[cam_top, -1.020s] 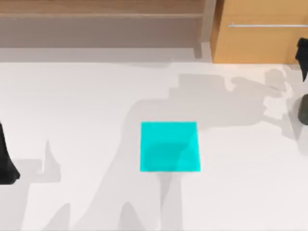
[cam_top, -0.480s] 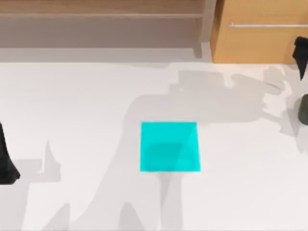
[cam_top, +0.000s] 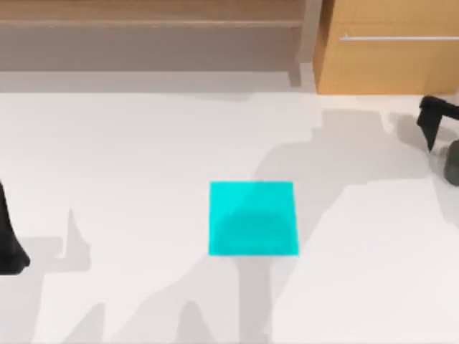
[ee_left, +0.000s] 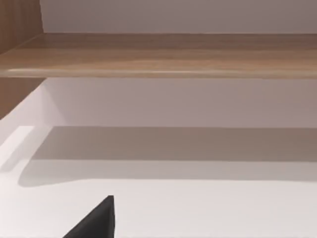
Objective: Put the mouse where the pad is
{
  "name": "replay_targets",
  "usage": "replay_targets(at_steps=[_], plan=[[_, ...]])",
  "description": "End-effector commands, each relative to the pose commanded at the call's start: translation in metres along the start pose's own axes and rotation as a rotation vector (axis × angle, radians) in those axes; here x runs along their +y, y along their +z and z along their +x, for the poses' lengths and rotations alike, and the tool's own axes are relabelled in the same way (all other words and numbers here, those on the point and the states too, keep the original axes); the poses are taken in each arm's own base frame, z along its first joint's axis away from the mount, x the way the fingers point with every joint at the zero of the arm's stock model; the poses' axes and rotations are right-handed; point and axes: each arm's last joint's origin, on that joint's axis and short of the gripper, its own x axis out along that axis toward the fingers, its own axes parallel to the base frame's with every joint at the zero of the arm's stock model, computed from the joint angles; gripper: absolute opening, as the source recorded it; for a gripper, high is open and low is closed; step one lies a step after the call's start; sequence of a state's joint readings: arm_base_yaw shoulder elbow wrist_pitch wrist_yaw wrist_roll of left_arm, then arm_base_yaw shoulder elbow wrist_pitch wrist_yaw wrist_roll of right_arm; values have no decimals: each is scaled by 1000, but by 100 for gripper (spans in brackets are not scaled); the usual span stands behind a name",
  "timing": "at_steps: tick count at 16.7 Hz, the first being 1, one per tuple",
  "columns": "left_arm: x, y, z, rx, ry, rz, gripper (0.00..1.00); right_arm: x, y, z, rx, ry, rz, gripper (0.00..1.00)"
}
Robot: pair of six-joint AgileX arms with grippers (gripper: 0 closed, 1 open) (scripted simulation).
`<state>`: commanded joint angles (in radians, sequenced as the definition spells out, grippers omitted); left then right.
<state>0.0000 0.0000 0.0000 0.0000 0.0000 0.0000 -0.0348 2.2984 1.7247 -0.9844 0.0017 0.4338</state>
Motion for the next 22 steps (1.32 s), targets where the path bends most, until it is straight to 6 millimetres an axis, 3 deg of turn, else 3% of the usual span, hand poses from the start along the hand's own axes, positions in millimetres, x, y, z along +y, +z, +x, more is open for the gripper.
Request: replay_targets(at_steps=[2,6,19,22], plan=[[0,0,0,0,0,0,100,-1,-2,15,6,-3,0,100],[0,0,0,0,0,0,100,-1,-3,18,8,-4,0,100],[0,0,0,0,0,0,100,-1,-3,18,8,-4,0,2],[0,0,0,0,0,0,100,-1,-3,18,8,-4,0,0]])
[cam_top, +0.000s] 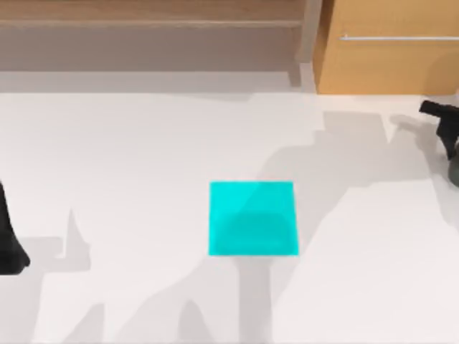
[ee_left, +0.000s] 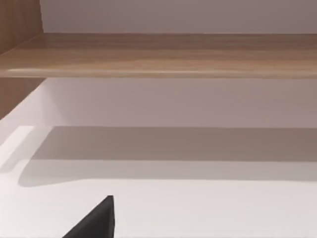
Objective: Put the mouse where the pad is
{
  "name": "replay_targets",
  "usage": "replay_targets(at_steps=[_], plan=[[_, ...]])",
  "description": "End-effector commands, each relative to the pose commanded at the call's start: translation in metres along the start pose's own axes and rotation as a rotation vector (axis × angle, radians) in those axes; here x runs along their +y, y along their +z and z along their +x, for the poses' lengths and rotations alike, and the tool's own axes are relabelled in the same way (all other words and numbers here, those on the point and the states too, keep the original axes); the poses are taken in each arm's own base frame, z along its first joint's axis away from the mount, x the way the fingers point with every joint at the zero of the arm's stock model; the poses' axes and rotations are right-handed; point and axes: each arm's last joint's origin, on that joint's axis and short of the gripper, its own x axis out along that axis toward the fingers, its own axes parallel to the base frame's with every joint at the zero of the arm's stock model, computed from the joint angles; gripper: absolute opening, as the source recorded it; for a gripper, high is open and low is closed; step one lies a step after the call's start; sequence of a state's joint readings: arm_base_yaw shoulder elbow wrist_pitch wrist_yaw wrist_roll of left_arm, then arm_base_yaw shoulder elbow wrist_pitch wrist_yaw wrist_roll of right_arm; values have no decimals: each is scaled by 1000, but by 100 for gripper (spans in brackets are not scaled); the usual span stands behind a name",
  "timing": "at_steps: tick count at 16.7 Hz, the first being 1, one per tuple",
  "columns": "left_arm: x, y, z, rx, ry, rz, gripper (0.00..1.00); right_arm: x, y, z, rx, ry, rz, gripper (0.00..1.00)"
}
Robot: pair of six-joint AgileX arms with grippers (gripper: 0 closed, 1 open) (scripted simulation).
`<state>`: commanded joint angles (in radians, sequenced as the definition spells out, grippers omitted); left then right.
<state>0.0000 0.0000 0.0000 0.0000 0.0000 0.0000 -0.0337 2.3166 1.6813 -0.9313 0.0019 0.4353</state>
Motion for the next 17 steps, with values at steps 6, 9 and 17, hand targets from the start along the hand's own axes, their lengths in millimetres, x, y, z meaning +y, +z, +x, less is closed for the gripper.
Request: replay_targets(at_steps=[6,9,17], plan=[[0,0,0,0,0,0,100,-2,1,-17,-34,-4,-4,0],[0,0,0,0,0,0,100,0,3,-29,-39,0,-5,0],[0,0,0,0,0,0,100,-2,1,-115,-33,-4,-4,0]])
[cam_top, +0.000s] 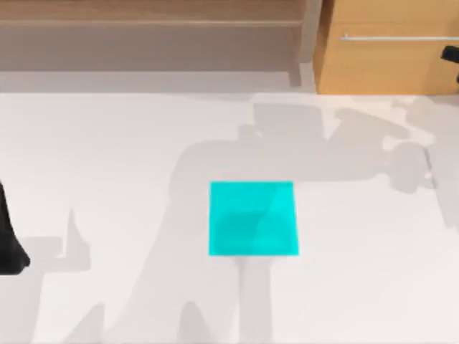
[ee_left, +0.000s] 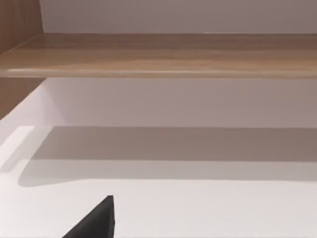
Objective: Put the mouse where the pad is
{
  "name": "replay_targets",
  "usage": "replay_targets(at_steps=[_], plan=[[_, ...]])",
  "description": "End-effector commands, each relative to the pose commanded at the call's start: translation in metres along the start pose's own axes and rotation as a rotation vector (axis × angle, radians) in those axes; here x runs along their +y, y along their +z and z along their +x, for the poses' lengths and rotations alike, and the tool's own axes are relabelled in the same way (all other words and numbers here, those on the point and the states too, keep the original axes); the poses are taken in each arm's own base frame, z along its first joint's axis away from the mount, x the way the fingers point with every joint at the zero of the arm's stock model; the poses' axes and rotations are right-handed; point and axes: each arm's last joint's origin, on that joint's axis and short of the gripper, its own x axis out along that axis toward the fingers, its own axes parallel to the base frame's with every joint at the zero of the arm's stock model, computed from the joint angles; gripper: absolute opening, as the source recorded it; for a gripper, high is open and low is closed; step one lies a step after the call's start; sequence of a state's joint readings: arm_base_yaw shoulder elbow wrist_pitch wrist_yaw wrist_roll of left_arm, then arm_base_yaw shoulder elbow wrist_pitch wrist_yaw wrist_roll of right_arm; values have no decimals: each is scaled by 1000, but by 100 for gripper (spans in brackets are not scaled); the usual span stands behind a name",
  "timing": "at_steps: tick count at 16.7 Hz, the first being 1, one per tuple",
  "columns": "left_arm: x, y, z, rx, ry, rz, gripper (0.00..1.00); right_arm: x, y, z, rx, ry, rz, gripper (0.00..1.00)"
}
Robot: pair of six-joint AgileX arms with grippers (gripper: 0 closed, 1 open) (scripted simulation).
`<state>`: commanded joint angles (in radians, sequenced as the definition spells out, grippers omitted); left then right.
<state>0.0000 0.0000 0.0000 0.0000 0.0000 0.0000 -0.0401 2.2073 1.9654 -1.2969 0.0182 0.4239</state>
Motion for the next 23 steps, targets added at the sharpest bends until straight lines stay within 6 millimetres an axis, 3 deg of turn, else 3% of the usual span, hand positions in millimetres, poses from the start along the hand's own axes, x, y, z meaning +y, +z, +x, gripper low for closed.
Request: replay_targets(at_steps=[6,10,14,18,21,23], plan=[[0,0,0,0,0,0,100,6,-2,1,1,0,-8,0],[0,0,0,0,0,0,100,62,-27,5,2,3,-90,0],[0,0,0,0,0,0,100,138,-80,13,7,6,-214,0],[0,0,0,0,0,0,100,208,-157,19,7,10,-355,0],[0,0,0,0,0,0,100,237,-204,20,2,18,-430,0],[0,0,0,0,0,0,100,243,-216,20,0,21,-447,0]])
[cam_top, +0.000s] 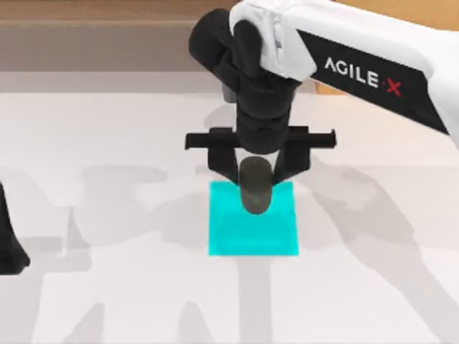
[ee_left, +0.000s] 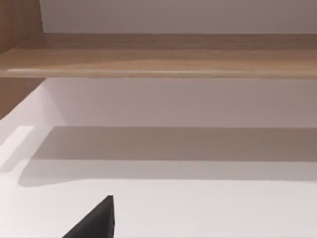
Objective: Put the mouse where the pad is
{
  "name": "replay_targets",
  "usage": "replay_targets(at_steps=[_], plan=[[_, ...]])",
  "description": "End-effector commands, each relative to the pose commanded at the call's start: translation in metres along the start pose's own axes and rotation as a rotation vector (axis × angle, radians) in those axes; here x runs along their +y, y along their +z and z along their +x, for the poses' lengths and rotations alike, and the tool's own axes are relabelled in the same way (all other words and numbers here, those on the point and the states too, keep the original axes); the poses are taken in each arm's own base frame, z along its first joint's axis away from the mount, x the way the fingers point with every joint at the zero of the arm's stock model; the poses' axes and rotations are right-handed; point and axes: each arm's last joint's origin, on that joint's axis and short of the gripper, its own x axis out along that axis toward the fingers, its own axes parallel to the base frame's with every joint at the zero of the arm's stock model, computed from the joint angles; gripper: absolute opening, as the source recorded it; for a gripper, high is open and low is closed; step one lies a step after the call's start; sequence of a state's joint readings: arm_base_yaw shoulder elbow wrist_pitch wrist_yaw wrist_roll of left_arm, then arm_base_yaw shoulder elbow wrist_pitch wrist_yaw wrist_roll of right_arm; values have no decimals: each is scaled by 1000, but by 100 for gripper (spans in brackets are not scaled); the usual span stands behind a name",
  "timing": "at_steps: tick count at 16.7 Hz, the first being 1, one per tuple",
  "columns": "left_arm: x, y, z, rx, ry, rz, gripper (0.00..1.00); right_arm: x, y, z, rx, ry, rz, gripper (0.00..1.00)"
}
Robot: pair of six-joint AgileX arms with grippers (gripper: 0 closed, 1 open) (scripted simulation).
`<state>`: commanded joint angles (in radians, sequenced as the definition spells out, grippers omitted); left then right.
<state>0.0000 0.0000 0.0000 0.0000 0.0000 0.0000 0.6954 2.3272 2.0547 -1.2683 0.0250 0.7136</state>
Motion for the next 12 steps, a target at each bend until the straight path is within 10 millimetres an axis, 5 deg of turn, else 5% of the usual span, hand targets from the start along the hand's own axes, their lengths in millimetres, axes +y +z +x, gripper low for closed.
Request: replay_targets(at_steps=[12], plan=[[0,0,0,0,0,0,100,-1,-5,16,54,-1,2,0]])
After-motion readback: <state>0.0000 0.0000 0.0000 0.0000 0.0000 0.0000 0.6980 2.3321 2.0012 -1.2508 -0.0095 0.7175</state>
